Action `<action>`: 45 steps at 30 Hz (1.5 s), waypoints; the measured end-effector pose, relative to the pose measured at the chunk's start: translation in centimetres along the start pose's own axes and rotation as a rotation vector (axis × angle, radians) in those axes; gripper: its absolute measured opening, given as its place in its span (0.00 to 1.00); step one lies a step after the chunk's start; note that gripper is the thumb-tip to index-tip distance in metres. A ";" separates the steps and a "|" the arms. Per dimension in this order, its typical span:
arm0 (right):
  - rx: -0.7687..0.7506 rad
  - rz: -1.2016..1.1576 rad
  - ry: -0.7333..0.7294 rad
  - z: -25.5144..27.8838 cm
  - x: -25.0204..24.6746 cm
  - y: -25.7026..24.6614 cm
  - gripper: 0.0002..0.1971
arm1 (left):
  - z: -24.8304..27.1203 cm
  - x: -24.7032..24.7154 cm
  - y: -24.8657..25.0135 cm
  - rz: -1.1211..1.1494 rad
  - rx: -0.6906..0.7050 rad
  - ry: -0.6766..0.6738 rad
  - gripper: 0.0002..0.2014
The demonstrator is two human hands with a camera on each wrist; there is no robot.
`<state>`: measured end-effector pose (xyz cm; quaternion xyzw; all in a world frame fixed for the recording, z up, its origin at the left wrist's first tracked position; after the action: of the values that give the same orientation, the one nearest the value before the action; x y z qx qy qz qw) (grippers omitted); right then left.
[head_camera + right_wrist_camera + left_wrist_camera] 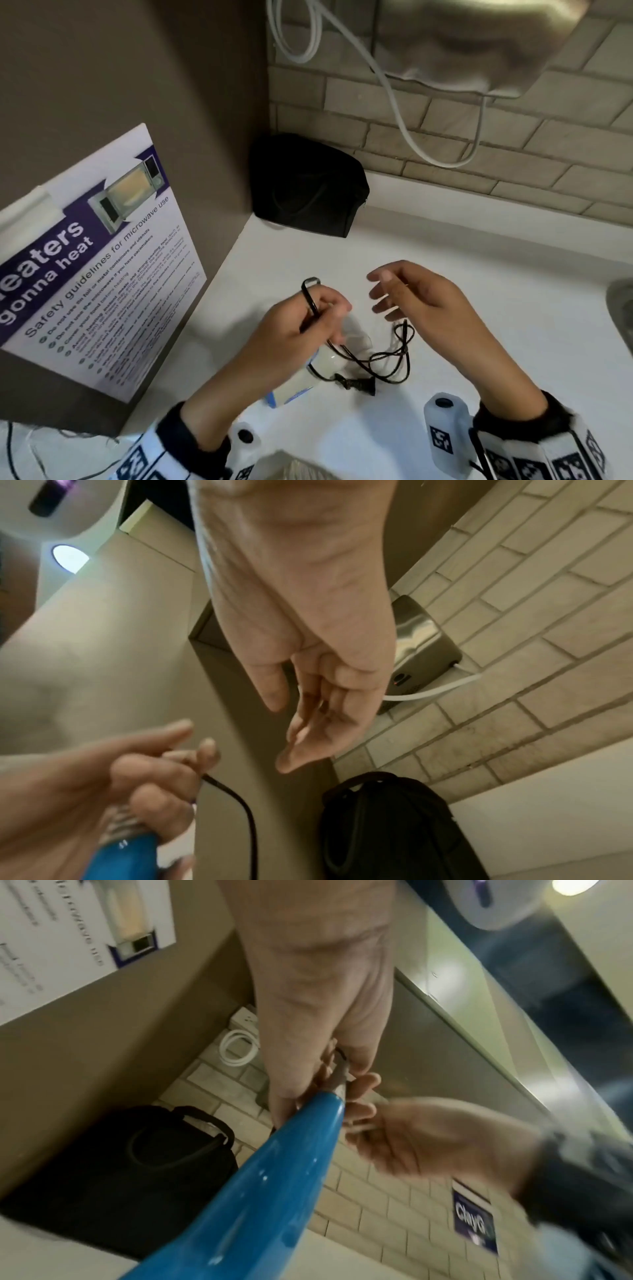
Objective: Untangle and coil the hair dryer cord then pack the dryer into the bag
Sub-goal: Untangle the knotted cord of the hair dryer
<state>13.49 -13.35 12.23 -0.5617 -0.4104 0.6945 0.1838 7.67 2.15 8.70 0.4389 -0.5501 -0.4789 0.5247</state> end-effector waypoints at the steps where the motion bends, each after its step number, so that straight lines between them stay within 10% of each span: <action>1: -0.003 0.036 0.017 -0.2 0.0 0.6 0.07 | -0.2 -0.2 0.0 0.021 -0.022 -0.021 0.10; 10: -0.101 0.199 -0.422 -0.5 9.3 4.8 0.38 | -0.8 -0.1 0.0 0.209 -0.135 -0.160 0.25; 17: 0.070 -0.137 -0.301 -1.6 7.9 6.4 0.07 | -1.8 -2.9 -1.0 0.413 -0.112 0.006 0.23; 26: 0.206 -0.483 -0.153 -1.9 3.2 7.7 0.07 | -2.2 -7.1 -2.8 0.616 -0.063 0.274 0.13; 45: 0.052 -0.127 -0.215 -5.0 3.1 2.4 0.13 | -3.7 -7.9 -4.9 0.605 -0.086 0.392 0.16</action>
<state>17.68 -10.69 8.28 -0.4521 -0.4445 0.7479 0.1967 11.73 8.89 2.62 0.3172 -0.5232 -0.2314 0.7564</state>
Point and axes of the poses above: each hand's wrist, its own z-axis away from the middle knuckle, its own x-axis out of the palm, y = z × x, the point moved 7 cm from there along -z, towards the middle knuckle, and after that the axes turned 15 degrees about z, right-handed, at the moved point
